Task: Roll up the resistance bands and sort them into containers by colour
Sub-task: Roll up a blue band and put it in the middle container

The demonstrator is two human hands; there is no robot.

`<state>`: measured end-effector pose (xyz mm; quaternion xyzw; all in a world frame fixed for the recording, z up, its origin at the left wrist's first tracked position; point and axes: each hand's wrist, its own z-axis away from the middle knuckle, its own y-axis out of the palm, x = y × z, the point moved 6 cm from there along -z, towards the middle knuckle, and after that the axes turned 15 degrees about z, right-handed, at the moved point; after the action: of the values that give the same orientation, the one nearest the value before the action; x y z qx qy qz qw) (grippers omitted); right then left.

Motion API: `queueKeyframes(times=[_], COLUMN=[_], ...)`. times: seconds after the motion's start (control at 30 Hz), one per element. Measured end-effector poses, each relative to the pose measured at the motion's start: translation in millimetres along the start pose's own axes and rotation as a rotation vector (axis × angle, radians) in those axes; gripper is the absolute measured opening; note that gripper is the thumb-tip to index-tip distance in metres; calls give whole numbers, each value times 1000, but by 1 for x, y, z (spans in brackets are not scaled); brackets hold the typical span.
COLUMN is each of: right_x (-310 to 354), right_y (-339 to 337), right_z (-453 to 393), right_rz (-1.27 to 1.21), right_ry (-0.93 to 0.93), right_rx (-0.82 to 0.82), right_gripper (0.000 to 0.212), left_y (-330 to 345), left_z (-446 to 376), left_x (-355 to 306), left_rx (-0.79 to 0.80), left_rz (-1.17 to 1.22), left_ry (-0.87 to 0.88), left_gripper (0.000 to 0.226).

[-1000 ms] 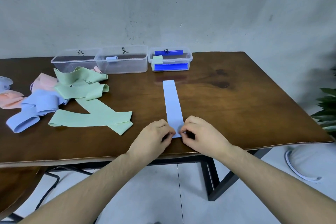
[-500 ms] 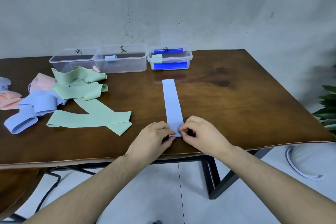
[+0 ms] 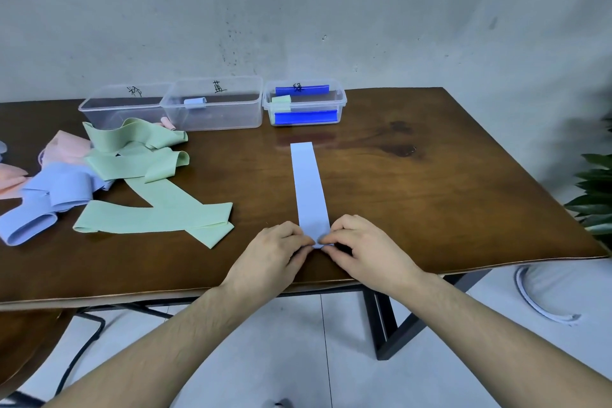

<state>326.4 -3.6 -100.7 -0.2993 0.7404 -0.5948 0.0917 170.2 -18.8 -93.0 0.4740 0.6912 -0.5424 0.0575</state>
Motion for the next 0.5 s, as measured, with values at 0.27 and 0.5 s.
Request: queueKeyframes(times=[0.27, 0.5], right_x=[-10, -6], right_y=[-3, -4], right_z=[-10, -13], right_rz=[-138, -87], right_ry=[138, 119], right_rx=[119, 136], right_gripper=[11, 11], left_y=[-5, -2], left_z=[-6, -11], left_x=[8, 7], left_rx=[-9, 35], left_rz=[55, 9], left_ry=[-124, -87], left_gripper=[11, 9])
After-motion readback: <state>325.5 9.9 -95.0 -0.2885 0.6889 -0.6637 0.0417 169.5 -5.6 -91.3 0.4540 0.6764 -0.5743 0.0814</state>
